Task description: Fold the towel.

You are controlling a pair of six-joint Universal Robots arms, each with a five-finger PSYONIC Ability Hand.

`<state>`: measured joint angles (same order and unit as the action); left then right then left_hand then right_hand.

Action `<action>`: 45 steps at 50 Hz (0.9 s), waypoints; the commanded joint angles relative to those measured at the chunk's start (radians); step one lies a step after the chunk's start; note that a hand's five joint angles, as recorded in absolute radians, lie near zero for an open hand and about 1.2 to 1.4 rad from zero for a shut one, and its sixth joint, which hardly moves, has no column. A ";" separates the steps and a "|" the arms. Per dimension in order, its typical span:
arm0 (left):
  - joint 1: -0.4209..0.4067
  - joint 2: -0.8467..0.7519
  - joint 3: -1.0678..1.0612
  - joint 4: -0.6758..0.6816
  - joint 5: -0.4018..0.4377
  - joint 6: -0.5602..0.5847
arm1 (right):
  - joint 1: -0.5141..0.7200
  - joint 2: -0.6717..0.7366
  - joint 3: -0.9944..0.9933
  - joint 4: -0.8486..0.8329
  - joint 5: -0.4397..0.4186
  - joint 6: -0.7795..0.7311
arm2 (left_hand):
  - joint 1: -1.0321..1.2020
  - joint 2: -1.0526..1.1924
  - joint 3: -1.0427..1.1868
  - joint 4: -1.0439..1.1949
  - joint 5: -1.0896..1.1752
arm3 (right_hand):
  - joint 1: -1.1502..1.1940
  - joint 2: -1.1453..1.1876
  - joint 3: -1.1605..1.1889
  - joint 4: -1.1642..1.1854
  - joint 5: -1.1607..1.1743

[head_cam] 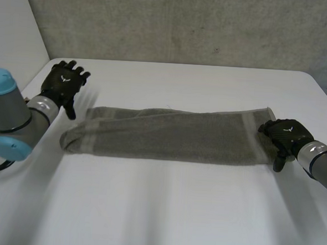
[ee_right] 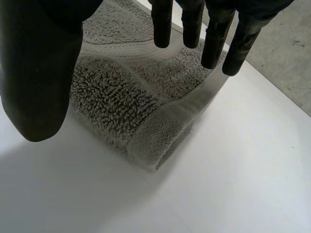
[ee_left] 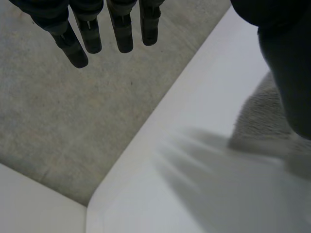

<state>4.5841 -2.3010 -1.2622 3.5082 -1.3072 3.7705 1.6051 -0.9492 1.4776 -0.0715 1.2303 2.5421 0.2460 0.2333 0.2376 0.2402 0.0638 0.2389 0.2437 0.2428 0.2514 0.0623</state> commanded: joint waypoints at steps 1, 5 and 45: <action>-0.022 -0.137 0.210 -0.037 -0.014 0.002 | 0.001 -0.011 0.030 -0.027 -0.006 0.000 | -0.035 -0.023 -0.027 -0.030 -0.028 | 0.002 -0.003 -0.002 -0.011 0.004; -0.025 -0.130 0.207 -0.116 -0.020 -0.009 | -0.001 -0.014 0.041 -0.045 -0.020 0.000 | -0.033 -0.020 -0.024 -0.027 -0.025 | 0.010 0.006 0.007 -0.002 0.012; -0.011 0.242 -0.229 -0.115 0.055 -0.113 | -0.136 -0.112 -0.178 0.071 0.147 -0.191 | -0.038 -0.026 -0.030 -0.033 -0.031 | 1.157 1.153 1.153 1.145 1.159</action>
<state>4.5717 -2.0633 -1.4860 3.3923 -1.2521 3.6592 1.4073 -1.0431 1.3683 -0.0148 1.3880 2.3473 0.2459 0.2333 0.2376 0.2402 0.0637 1.3082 1.3090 1.3163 1.3347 1.1509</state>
